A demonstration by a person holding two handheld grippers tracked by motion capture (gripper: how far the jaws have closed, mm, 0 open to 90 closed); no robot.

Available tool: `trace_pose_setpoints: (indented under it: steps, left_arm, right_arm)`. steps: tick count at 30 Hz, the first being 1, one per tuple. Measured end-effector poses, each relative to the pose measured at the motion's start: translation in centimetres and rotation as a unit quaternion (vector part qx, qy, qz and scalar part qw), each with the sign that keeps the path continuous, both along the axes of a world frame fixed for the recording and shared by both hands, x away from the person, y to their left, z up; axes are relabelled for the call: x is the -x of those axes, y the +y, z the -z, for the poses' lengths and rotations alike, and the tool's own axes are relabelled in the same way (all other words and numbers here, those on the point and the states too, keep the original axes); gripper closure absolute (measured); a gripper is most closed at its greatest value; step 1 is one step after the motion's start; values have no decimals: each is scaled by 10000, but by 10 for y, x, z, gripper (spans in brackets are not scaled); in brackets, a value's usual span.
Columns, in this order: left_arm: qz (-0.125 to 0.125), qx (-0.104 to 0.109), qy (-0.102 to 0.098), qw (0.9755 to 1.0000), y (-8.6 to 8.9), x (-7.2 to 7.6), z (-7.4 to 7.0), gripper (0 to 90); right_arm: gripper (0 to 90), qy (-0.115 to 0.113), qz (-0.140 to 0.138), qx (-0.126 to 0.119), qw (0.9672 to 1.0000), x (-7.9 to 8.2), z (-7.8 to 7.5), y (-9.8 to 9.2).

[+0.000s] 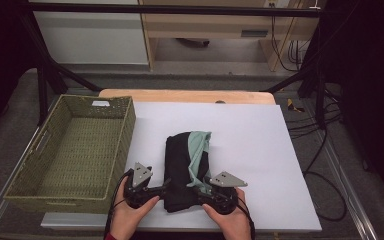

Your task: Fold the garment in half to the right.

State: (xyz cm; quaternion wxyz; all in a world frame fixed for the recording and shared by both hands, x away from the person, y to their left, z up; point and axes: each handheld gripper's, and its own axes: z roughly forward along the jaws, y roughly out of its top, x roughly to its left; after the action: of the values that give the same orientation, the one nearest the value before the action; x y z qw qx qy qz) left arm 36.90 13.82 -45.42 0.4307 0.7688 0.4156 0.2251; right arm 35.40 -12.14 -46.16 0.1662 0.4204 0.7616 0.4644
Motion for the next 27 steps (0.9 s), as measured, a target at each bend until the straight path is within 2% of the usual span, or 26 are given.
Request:
trace_pose_setpoints:
  steps: [1, 6, 11, 16, 23, 27]
  left_arm:
    - [2, -14, -18, 10000, 1, 2, -1, 220]
    - [16, -38, -28, 10000, 2, 5, -2, 219]
    - [163, -326, 56, 9993, -6, 11, 3, 209]
    - [260, -320, 89, 9991, -8, 15, 3, 206]
    - [202, -284, 92, 9994, -3, 20, 2, 206]
    - [262, -326, 125, 9990, -5, 26, 5, 206]
  right_arm:
    - [372, 37, 36, -6, 10000, 0, -1, -2]
    - [291, 1, 27, 31, 10000, -1, -4, -2]
    - [242, -23, -12, 17, 10000, -2, -13, -1]
    - [235, -72, -57, 38, 10000, 2, -24, 4]
    - [237, -192, -70, 98, 9997, 7, -42, 7]
    - [258, -187, 56, 157, 9997, 2, -47, 5]
